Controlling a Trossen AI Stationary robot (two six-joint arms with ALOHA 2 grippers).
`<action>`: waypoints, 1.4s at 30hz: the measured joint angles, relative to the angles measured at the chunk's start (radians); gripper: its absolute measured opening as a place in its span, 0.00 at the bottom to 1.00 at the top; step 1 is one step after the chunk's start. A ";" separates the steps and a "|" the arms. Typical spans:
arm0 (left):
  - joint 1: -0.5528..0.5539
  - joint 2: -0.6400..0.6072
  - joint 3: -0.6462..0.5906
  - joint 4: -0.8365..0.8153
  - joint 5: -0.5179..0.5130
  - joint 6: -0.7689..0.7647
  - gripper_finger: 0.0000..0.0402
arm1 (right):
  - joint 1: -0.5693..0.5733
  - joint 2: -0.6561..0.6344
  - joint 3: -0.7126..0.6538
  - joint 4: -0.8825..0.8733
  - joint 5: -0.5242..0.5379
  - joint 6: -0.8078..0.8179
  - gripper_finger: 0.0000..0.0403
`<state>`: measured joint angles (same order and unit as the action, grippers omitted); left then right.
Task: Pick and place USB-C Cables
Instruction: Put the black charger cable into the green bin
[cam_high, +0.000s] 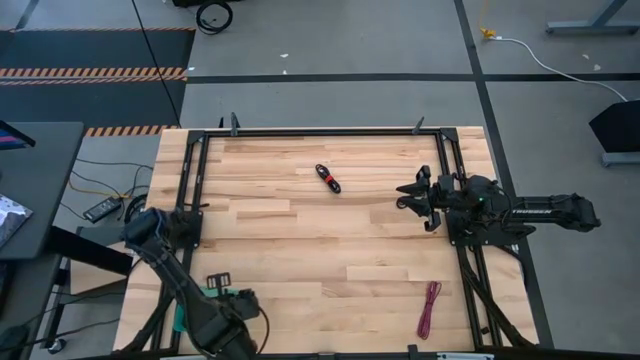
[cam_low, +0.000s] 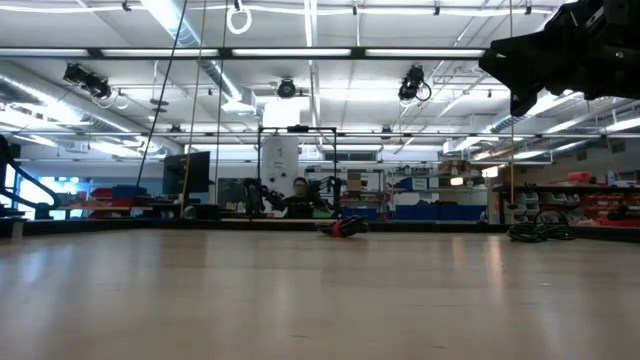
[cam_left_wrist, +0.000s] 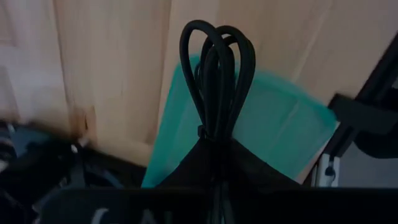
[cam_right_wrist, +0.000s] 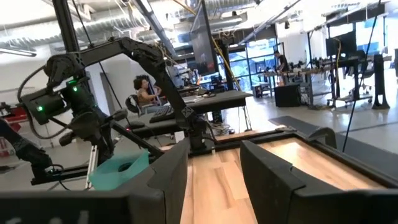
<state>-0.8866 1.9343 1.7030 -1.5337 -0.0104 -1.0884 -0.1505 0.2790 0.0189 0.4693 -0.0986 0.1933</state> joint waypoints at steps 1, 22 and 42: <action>-0.007 0.000 -0.013 0.004 0.019 -0.007 0.08 | 0.000 0.000 0.000 -0.004 0.000 0.008 0.38; 0.003 0.001 -0.224 0.091 0.120 -0.078 0.39 | 0.000 0.002 0.000 -0.041 0.000 0.049 0.38; 0.123 0.001 -0.124 -0.006 0.050 0.084 0.44 | 0.000 0.002 0.000 -0.045 0.000 0.041 0.38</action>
<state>-0.7634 1.9350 1.5793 -1.5400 0.0399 -1.0040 -0.1507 0.2813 0.0189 0.4244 -0.0986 0.2344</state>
